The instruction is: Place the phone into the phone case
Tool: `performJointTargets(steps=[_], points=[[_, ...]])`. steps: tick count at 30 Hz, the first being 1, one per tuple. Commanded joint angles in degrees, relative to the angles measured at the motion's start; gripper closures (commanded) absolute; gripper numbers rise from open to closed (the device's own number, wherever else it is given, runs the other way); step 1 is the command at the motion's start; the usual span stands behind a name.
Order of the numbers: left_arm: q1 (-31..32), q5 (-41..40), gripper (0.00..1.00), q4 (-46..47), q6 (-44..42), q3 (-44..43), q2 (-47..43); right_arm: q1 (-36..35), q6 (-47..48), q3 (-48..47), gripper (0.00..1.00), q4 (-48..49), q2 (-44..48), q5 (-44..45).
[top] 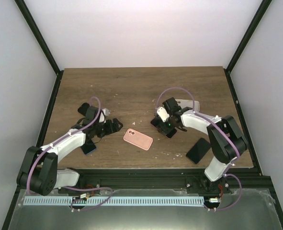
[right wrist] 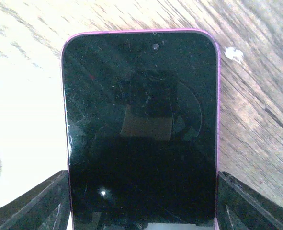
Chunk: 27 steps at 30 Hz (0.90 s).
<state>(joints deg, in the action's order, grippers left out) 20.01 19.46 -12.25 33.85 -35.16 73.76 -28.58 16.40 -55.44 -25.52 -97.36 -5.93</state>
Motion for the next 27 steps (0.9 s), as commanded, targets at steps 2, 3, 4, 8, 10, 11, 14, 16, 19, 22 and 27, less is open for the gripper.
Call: performJointTargets(steps=[2, 3, 4, 8, 10, 11, 14, 16, 19, 22, 27], points=[[-1.2, 5.1, 0.09, 4.1, 3.0, 2.2, -0.6, -3.9, -2.9, -0.5, 0.36, 0.1, 6.5, -2.4], [-1.3, 5.4, 0.10, 4.3, 3.2, 2.3, -0.5, -4.5, -3.4, -0.6, 0.36, 0.0, 7.0, -2.7], [-1.4, 5.6, 0.11, 4.3, 3.3, 2.3, -0.5, -5.3, -3.8, -0.8, 0.36, 0.0, 7.4, -3.0], [-2.8, 7.6, 0.13, 5.2, 5.0, 3.0, -1.3, -8.5, -6.4, -0.4, 0.37, 2.3, 9.2, -5.4], [-4.6, 10.3, 0.14, 7.3, 6.8, 4.4, -2.0, -10.3, -7.6, 0.3, 0.36, 4.4, 9.7, -6.9], [-5.6, 11.8, 0.15, 8.3, 7.7, 5.2, -2.3, -11.2, -8.2, 0.6, 0.36, 5.7, 9.9, -7.4], [-8.2, 14.9, 0.18, 10.5, 9.3, 7.0, -2.9, -14.1, -9.6, 1.4, 0.37, 9.9, 9.4, -9.3], [-9.0, 15.5, 0.18, 10.6, 9.1, 7.5, -3.0, -16.1, -9.5, 2.1, 0.37, 13.3, 8.8, -10.7], [-9.5, 16.3, 0.20, 10.5, 8.9, 7.5, -2.5, -18.4, -9.8, 2.6, 0.36, 17.6, 7.0, -11.8], [-9.5, 16.8, 0.21, 10.3, 8.5, 7.3, -2.0, -19.8, -9.2, 3.0, 0.36, 21.6, 5.3, -12.2], [-9.5, 18.2, 0.25, 10.1, 7.2, 6.7, -0.8, -20.4, -8.1, 4.5, 0.36, 27.3, 3.2, -13.2]])
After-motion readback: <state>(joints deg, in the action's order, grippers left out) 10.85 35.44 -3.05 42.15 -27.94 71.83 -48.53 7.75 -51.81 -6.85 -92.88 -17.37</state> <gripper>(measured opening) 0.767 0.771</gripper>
